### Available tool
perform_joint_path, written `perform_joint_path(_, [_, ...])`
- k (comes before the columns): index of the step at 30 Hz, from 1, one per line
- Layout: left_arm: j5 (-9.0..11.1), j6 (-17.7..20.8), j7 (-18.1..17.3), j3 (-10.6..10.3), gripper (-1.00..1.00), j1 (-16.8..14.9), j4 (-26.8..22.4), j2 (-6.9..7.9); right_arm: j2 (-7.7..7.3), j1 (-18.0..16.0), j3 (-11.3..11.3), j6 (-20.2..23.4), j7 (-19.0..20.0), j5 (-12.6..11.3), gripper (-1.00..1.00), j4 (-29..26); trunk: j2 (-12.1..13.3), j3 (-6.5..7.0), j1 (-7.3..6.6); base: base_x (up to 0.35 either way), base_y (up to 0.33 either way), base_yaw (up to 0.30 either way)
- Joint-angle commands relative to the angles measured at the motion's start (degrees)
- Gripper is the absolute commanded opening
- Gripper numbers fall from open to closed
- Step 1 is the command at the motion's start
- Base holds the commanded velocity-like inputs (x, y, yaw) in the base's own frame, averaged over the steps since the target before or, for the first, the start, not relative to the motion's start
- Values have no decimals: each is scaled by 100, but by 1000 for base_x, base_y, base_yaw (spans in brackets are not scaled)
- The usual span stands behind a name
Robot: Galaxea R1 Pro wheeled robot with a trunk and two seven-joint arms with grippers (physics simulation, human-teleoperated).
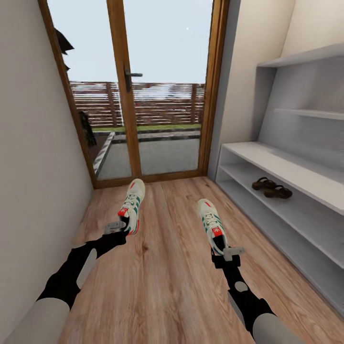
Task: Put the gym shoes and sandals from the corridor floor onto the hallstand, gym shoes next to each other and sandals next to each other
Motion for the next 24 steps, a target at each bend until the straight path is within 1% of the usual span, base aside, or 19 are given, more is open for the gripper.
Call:
perform_joint_path(1, [51,50,-18,11,-100,-1,-7,0,6,-6,-33,-19,-18,61,-100,6,-2,-3,2,340,92,-248])
perform_joint_path(7, [51,50,-18,10,-100,-1,-7,0,8,-6,-33,-19,-18,61,-100,0,-2,14,2,340,92,-195])
perform_joint_path(19, [51,50,-18,10,-100,-1,-7,0,6,-6,-33,-19,-18,61,-100,-3,-2,19,2,340,103,-30])
perform_joint_path(24, [51,50,-18,10,-100,-1,-7,0,6,-6,-37,-19,-18,61,-100,-3,-2,19,2,340,104,-196])
